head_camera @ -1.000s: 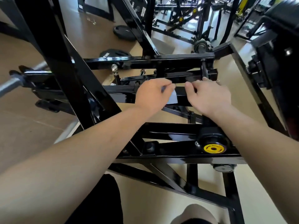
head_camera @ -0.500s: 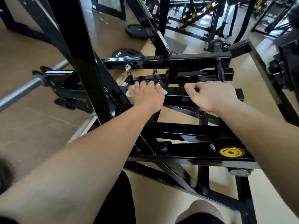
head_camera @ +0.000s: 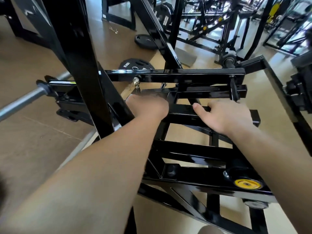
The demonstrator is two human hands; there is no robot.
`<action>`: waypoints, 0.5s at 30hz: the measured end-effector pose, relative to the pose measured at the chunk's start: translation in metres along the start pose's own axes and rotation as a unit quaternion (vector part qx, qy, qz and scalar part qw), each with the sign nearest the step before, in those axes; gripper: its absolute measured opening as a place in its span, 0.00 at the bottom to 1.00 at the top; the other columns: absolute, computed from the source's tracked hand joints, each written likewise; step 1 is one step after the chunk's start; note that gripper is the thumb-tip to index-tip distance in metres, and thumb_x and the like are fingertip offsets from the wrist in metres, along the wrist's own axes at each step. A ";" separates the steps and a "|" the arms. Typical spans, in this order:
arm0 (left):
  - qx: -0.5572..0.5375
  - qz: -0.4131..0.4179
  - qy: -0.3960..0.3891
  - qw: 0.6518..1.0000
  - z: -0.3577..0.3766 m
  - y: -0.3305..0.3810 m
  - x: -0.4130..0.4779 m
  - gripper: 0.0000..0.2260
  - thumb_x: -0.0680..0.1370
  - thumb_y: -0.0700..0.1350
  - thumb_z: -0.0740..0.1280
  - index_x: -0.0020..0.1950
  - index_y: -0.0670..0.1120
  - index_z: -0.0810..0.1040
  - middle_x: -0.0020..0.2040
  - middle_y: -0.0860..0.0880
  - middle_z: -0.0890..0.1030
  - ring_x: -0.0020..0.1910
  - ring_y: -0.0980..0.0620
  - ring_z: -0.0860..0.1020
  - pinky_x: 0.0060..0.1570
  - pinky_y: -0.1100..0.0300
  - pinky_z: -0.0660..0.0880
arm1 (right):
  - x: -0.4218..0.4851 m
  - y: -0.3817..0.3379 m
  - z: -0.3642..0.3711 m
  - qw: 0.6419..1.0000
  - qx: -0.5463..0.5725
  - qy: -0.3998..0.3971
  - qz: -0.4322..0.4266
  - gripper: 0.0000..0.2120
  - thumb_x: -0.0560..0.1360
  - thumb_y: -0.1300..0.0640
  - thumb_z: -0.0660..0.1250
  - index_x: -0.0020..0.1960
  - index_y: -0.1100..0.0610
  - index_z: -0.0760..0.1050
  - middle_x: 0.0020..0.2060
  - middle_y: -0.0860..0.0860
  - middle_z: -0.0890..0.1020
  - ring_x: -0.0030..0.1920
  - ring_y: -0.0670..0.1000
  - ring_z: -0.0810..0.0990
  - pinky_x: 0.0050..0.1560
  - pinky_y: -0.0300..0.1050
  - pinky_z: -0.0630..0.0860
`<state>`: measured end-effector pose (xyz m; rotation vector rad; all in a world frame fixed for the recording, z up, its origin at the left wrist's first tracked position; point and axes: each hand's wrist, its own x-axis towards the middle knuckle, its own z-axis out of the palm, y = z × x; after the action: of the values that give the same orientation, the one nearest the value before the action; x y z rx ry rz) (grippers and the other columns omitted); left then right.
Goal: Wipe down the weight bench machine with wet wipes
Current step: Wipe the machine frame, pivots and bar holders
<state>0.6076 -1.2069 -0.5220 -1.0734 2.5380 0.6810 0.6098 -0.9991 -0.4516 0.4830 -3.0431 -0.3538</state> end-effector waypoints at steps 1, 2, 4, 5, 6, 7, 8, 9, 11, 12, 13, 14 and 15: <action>0.006 -0.009 -0.002 1.000 -0.001 0.010 -0.007 0.30 0.81 0.53 0.49 0.83 0.46 0.58 0.83 0.37 0.48 0.82 0.36 0.41 0.78 0.37 0.38 | 0.001 0.000 0.000 1.000 -0.001 0.001 0.002 0.36 0.78 0.26 0.38 0.38 0.49 0.73 0.40 0.48 0.77 0.47 0.55 0.74 0.67 0.61 0.68; 0.010 0.024 0.010 1.000 0.000 0.019 -0.020 0.28 0.82 0.53 0.50 0.82 0.46 0.62 0.83 0.36 0.53 0.81 0.35 0.47 0.79 0.38 0.43 | 0.000 -0.001 0.000 1.000 -0.002 -0.002 0.005 0.36 0.78 0.27 0.38 0.39 0.49 0.73 0.40 0.49 0.78 0.48 0.56 0.75 0.67 0.60 0.68; 0.011 0.223 0.082 0.971 0.017 0.026 -0.054 0.26 0.84 0.55 0.47 0.76 0.44 0.69 0.78 0.37 0.64 0.77 0.39 0.59 0.76 0.42 0.54 | -0.001 -0.002 0.000 1.000 -0.002 0.001 0.013 0.35 0.79 0.29 0.38 0.39 0.50 0.74 0.42 0.51 0.80 0.51 0.57 0.78 0.66 0.59 0.68; -0.008 0.321 0.102 0.942 0.028 0.021 -0.073 0.26 0.85 0.54 0.45 0.78 0.44 0.66 0.79 0.39 0.63 0.79 0.41 0.58 0.77 0.44 0.53 | 0.000 -0.002 0.000 1.000 0.005 0.006 0.016 0.35 0.80 0.31 0.38 0.39 0.49 0.75 0.44 0.52 0.82 0.53 0.58 0.80 0.66 0.59 0.67; -0.032 0.382 0.102 0.918 0.036 0.012 -0.085 0.26 0.86 0.54 0.45 0.82 0.45 0.59 0.82 0.42 0.58 0.82 0.44 0.53 0.80 0.47 0.47 | 0.000 -0.003 0.000 1.000 0.016 0.006 0.017 0.35 0.80 0.32 0.37 0.41 0.49 0.77 0.45 0.53 0.84 0.55 0.58 0.80 0.68 0.60 0.66; -0.043 0.420 0.094 0.902 0.039 0.004 -0.084 0.26 0.87 0.55 0.44 0.84 0.46 0.53 0.84 0.44 0.52 0.83 0.48 0.47 0.80 0.50 0.41 | 0.000 -0.002 -0.001 0.999 0.032 0.003 0.019 0.35 0.81 0.33 0.36 0.43 0.48 0.79 0.47 0.53 0.84 0.57 0.58 0.80 0.70 0.61 0.64; -0.041 0.433 0.082 0.897 0.037 -0.003 -0.077 0.27 0.87 0.56 0.44 0.85 0.48 0.49 0.85 0.46 0.49 0.83 0.49 0.44 0.80 0.52 0.38 | -0.002 -0.003 -0.002 0.999 0.047 0.000 0.020 0.35 0.81 0.34 0.35 0.46 0.47 0.79 0.48 0.53 0.85 0.59 0.58 0.80 0.73 0.62 0.62; -0.033 0.420 0.076 0.904 0.034 -0.008 -0.063 0.27 0.87 0.57 0.43 0.85 0.48 0.49 0.85 0.46 0.49 0.84 0.49 0.44 0.80 0.52 0.38 | -0.003 -0.005 -0.004 0.998 0.062 -0.006 0.019 0.34 0.82 0.35 0.35 0.49 0.45 0.79 0.50 0.53 0.84 0.61 0.58 0.79 0.75 0.64 0.59; -0.006 0.363 0.076 0.929 0.022 -0.013 -0.033 0.28 0.86 0.58 0.41 0.85 0.47 0.52 0.85 0.44 0.51 0.84 0.47 0.47 0.81 0.49 0.43 | -0.005 -0.005 -0.013 0.995 0.101 -0.020 0.014 0.31 0.84 0.38 0.36 0.61 0.41 0.78 0.61 0.53 0.82 0.68 0.58 0.75 0.77 0.65 0.56; 0.009 0.328 0.071 0.942 0.016 -0.014 -0.024 0.28 0.86 0.58 0.41 0.84 0.47 0.53 0.84 0.43 0.52 0.83 0.46 0.49 0.81 0.48 0.45 | -0.006 -0.003 -0.015 0.990 0.136 -0.021 0.015 0.28 0.84 0.39 0.38 0.68 0.40 0.75 0.68 0.50 0.79 0.71 0.57 0.72 0.77 0.65 0.56; 0.016 0.307 0.071 0.949 0.014 -0.016 -0.021 0.28 0.86 0.57 0.41 0.84 0.46 0.54 0.84 0.43 0.53 0.83 0.45 0.49 0.81 0.47 0.46 | -0.007 0.000 -0.017 0.981 0.192 -0.016 0.016 0.26 0.85 0.39 0.42 0.72 0.39 0.72 0.72 0.47 0.76 0.74 0.55 0.70 0.77 0.63 0.57; 0.018 0.298 0.078 0.951 0.016 -0.016 -0.023 0.28 0.86 0.57 0.41 0.84 0.46 0.54 0.84 0.43 0.54 0.83 0.45 0.50 0.81 0.46 0.46 | -0.008 0.003 -0.020 0.961 0.276 -0.005 0.023 0.24 0.84 0.38 0.46 0.74 0.39 0.71 0.74 0.44 0.74 0.75 0.53 0.69 0.77 0.59 0.59; 0.014 0.302 0.088 0.949 0.020 -0.015 -0.032 0.28 0.87 0.56 0.41 0.84 0.45 0.54 0.84 0.43 0.54 0.83 0.45 0.50 0.81 0.46 0.46 | -0.009 0.007 -0.021 0.929 0.369 0.011 0.037 0.24 0.83 0.38 0.49 0.74 0.41 0.72 0.73 0.43 0.75 0.74 0.51 0.71 0.76 0.54 0.62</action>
<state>0.6422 -1.1867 -0.5296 -0.3336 3.0437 0.7077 0.6179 -0.9944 -0.4291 0.3733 -3.0584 0.8238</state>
